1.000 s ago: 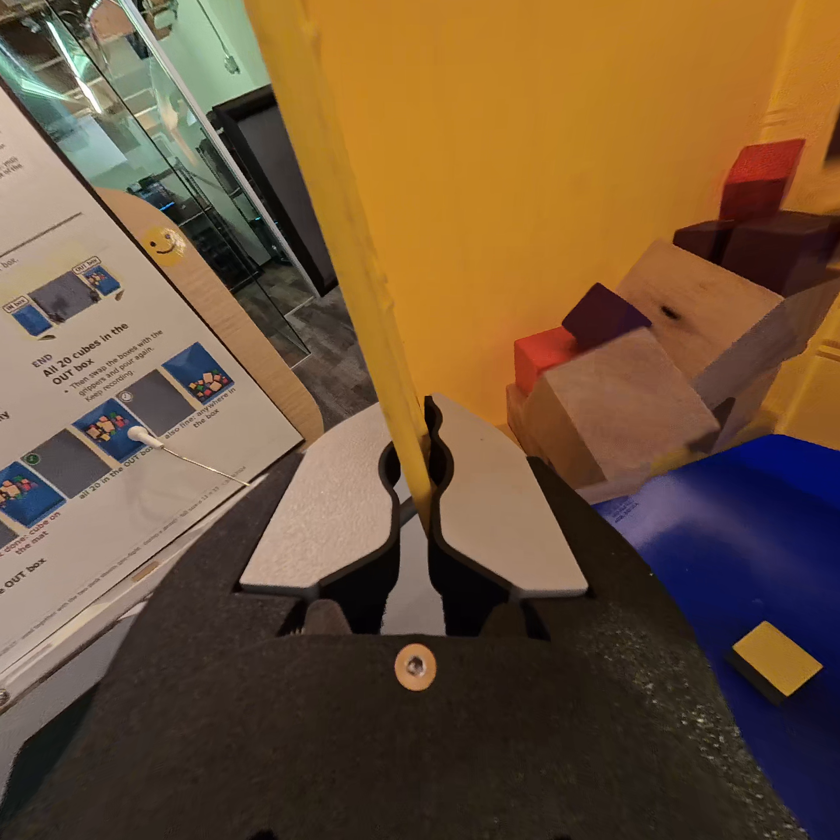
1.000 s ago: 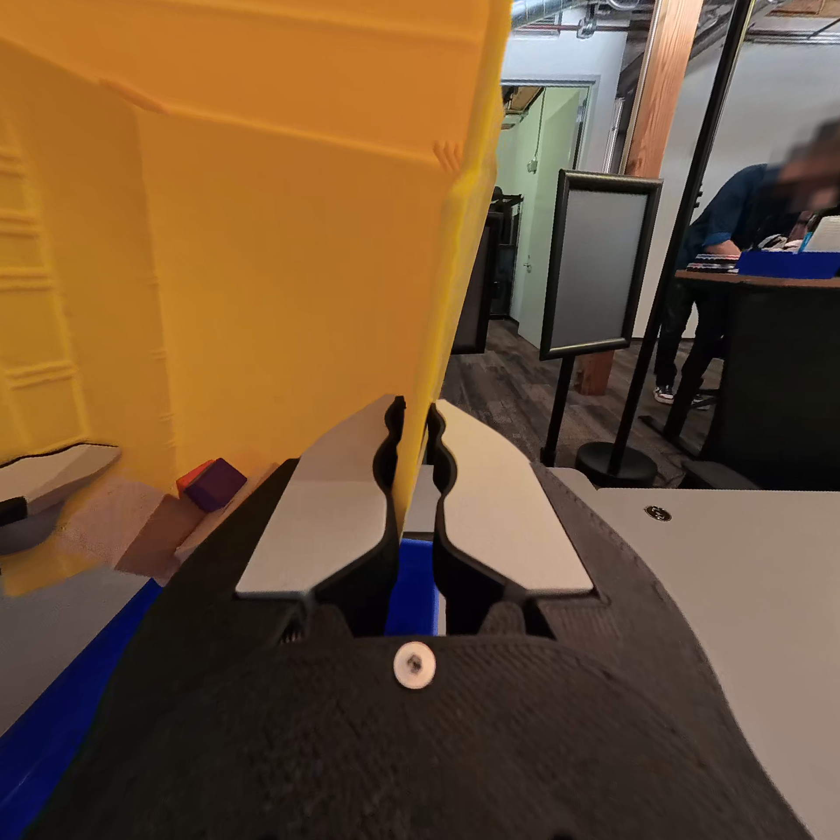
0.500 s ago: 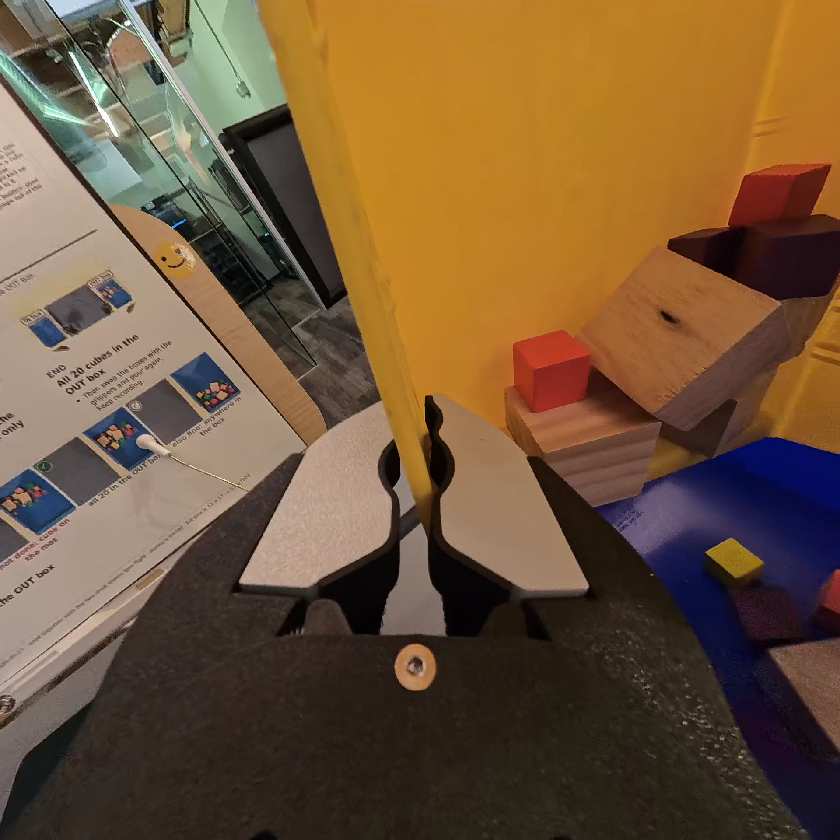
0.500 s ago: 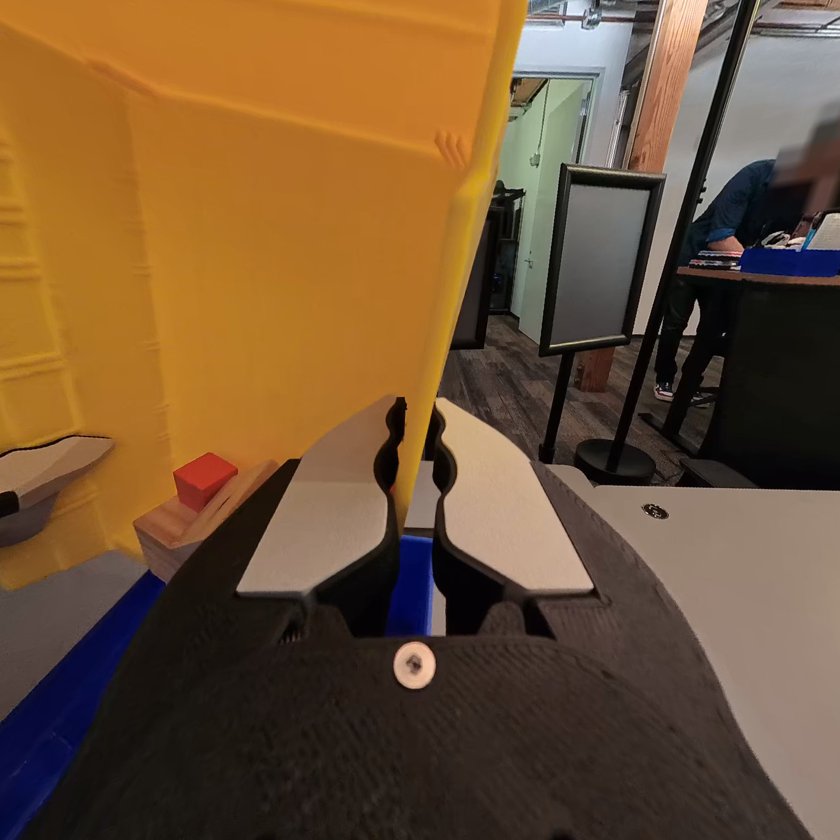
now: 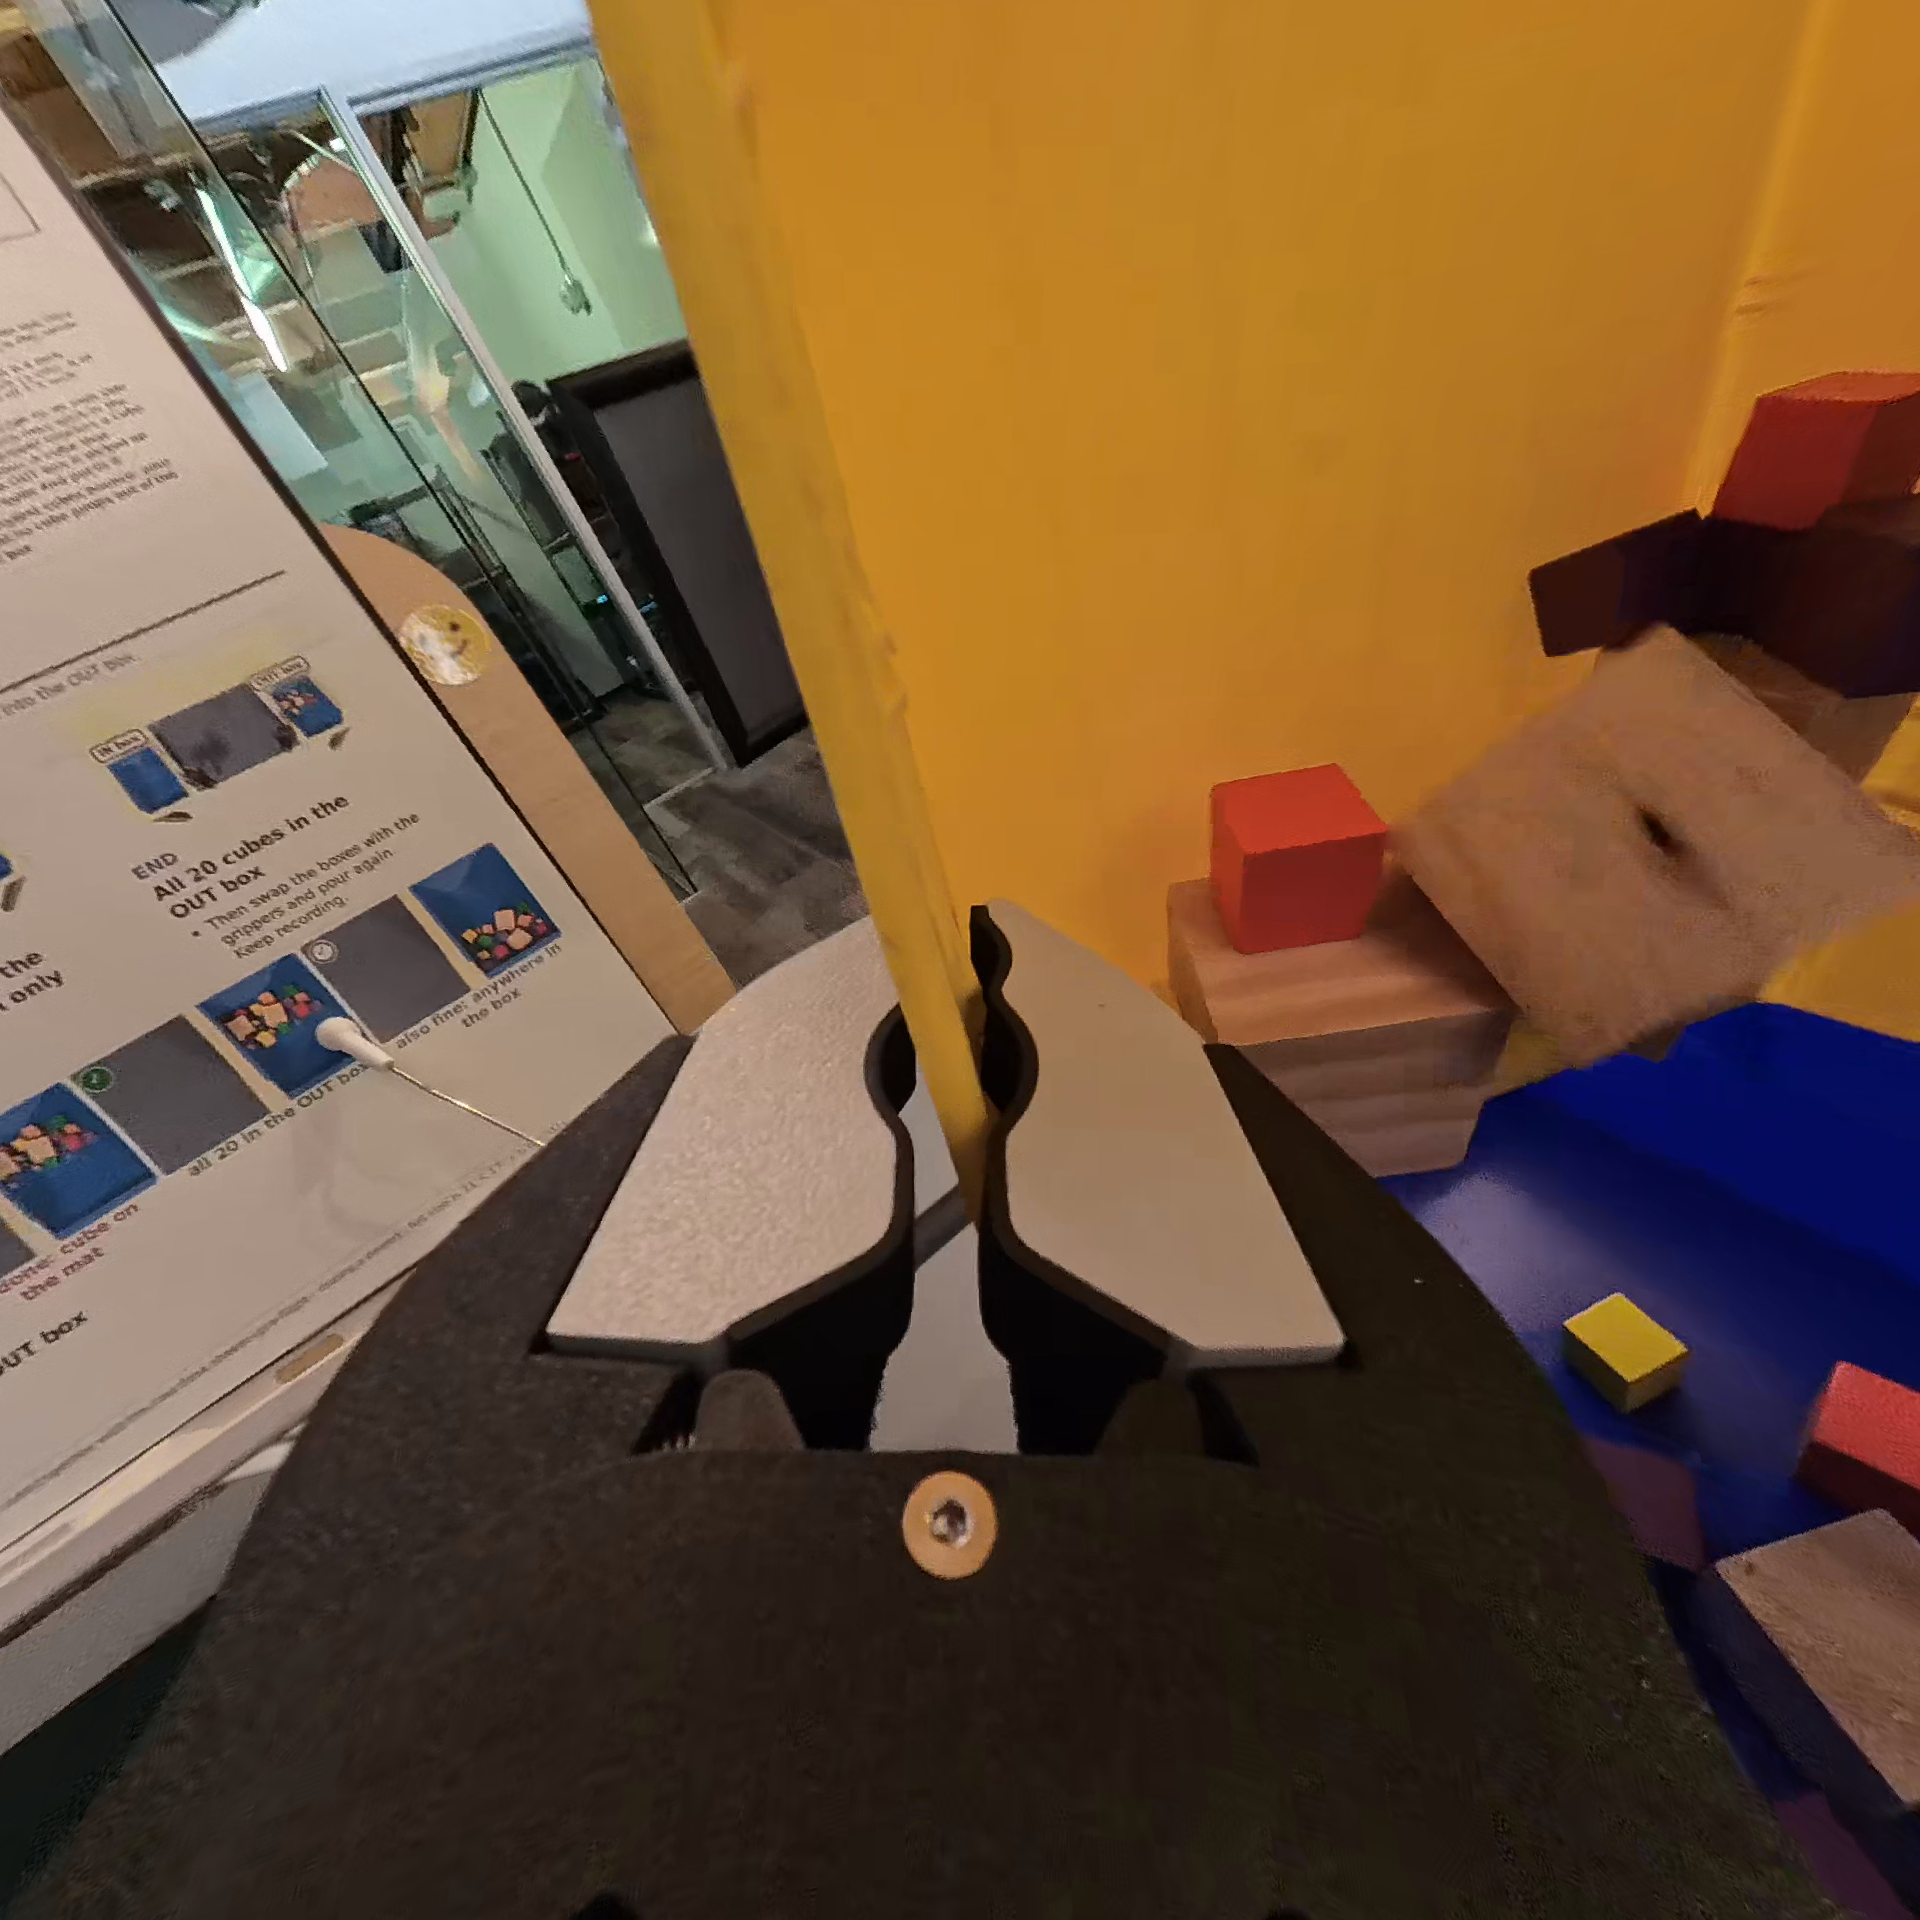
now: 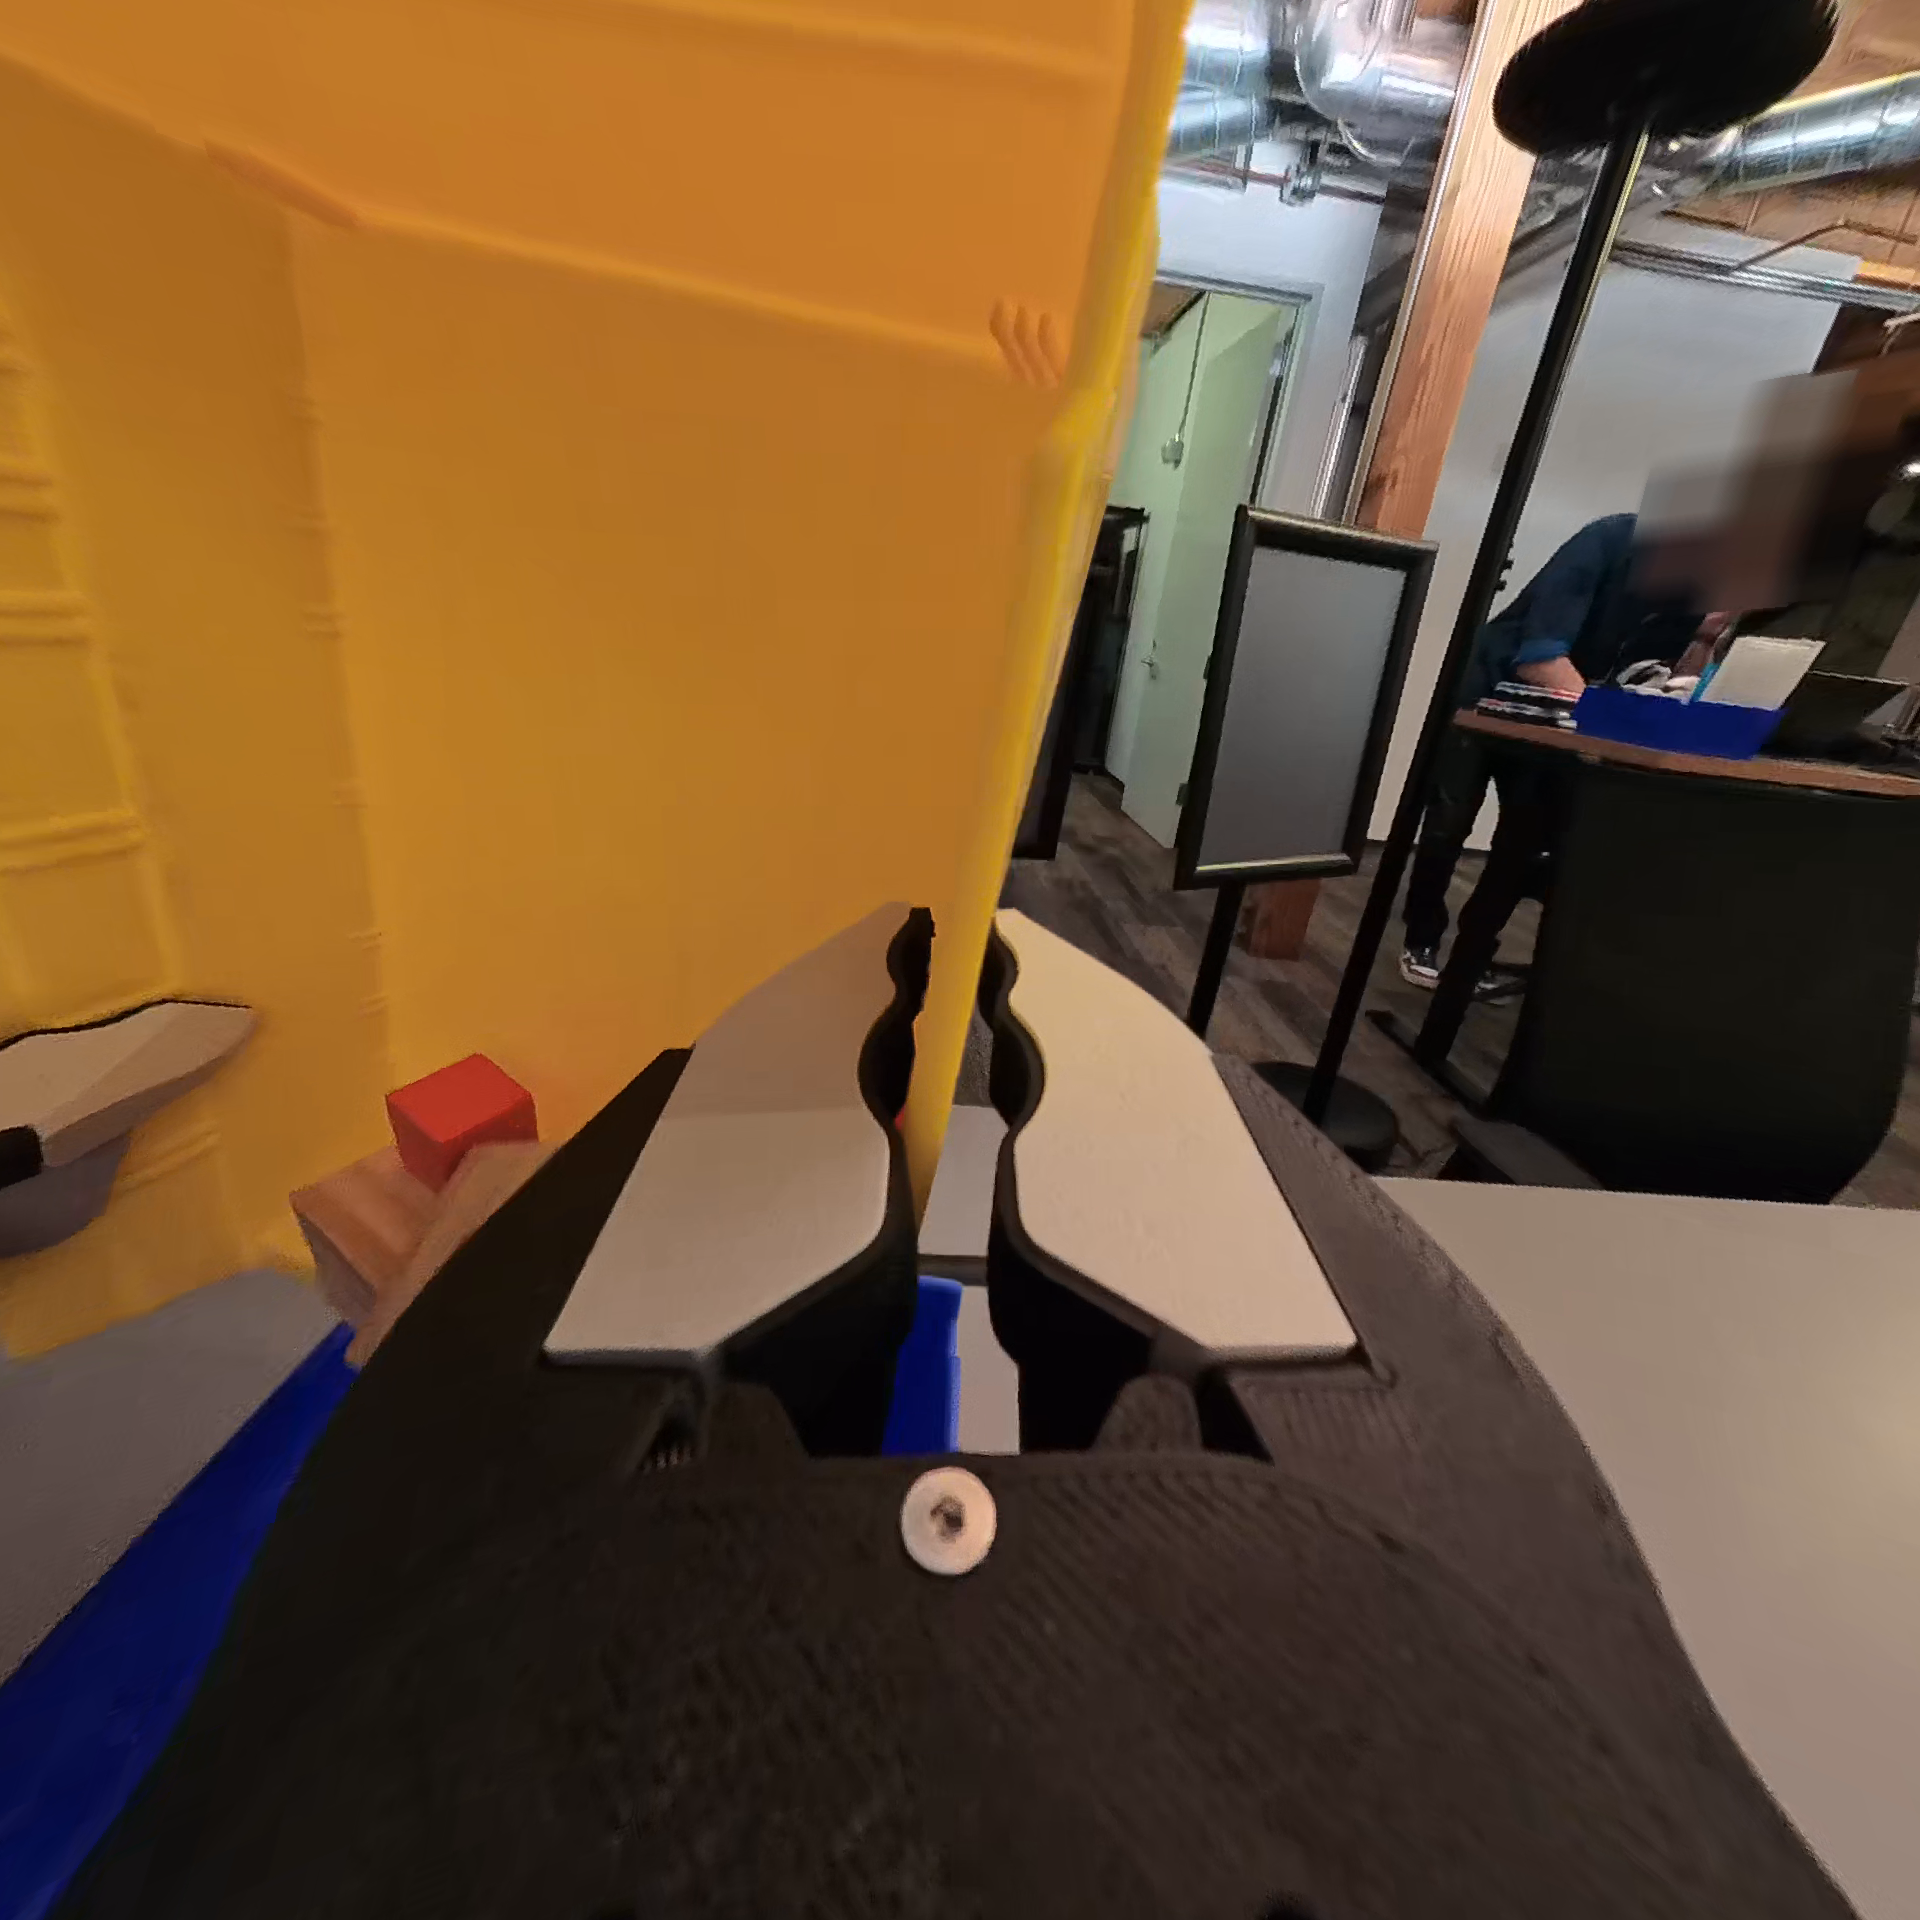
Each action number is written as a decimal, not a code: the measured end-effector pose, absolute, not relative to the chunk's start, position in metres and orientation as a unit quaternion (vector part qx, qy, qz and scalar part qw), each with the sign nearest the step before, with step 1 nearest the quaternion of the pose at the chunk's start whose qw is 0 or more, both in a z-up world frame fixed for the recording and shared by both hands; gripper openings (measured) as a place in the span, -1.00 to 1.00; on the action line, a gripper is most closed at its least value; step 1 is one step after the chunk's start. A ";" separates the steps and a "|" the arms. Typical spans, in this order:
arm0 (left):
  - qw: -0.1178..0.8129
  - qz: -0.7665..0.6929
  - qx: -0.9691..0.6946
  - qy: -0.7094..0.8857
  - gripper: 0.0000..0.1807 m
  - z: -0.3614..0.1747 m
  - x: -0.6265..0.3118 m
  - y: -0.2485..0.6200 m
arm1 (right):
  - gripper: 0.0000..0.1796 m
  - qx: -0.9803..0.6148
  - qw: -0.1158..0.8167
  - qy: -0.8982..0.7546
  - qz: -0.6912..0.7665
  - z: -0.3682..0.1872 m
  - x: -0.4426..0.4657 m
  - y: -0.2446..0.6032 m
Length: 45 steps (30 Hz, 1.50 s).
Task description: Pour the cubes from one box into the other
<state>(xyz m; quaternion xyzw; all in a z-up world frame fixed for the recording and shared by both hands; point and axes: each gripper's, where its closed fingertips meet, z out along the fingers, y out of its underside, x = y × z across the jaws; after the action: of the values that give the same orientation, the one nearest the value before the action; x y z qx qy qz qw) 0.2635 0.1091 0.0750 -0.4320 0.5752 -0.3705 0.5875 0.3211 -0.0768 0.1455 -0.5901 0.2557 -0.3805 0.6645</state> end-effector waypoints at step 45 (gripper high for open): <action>0.648 -0.365 -0.385 0.546 -0.90 0.092 0.253 0.106 | -0.91 -0.541 0.721 0.230 -0.367 0.150 0.318 -0.079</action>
<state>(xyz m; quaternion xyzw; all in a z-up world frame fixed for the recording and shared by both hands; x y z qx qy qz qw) 0.2532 0.1057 0.0924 -0.3854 0.5461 -0.3648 0.6482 0.3175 -0.0788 0.1497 -0.5409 0.2300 -0.3668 0.7211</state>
